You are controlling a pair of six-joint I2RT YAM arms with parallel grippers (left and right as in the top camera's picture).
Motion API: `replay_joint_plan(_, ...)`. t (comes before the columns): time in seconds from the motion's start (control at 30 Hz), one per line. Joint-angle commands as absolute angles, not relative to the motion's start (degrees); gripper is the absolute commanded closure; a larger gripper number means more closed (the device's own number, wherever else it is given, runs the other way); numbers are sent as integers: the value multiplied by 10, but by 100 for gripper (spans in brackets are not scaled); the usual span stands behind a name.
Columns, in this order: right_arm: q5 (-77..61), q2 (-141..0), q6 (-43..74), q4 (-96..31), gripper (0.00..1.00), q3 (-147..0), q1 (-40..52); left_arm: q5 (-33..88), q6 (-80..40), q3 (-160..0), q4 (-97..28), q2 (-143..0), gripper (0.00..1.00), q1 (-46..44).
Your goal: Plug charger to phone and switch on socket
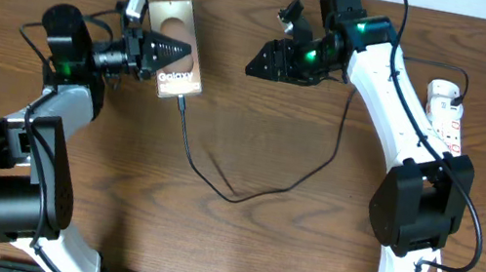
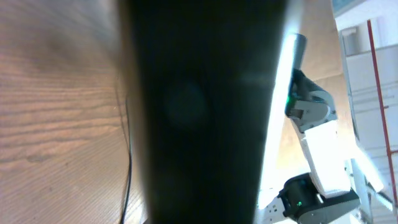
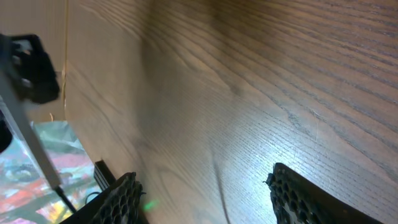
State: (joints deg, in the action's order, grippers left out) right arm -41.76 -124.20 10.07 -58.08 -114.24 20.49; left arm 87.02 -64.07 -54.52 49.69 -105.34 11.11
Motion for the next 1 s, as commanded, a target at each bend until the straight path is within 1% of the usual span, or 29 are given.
replay_joint_plan(0.0, -419, -1227, 91, -583, 34, -1147, 211, 863, -623, -529, 502, -1049, 93, 110)
replay_joint_plan(0.37, -419, -1227, 87, -583, 35, -1147, 211, 863, -600, -484, 502, -1049, 93, 110)
replay_joint_plan(0.67, -419, -1227, 76, -594, 35, -1147, 211, 829, -576, -446, 500, -1049, 93, 110)
replay_joint_plan(0.97, -419, -1227, 76, -594, 34, -1146, 211, 824, -554, -433, 496, -1049, 93, 111)
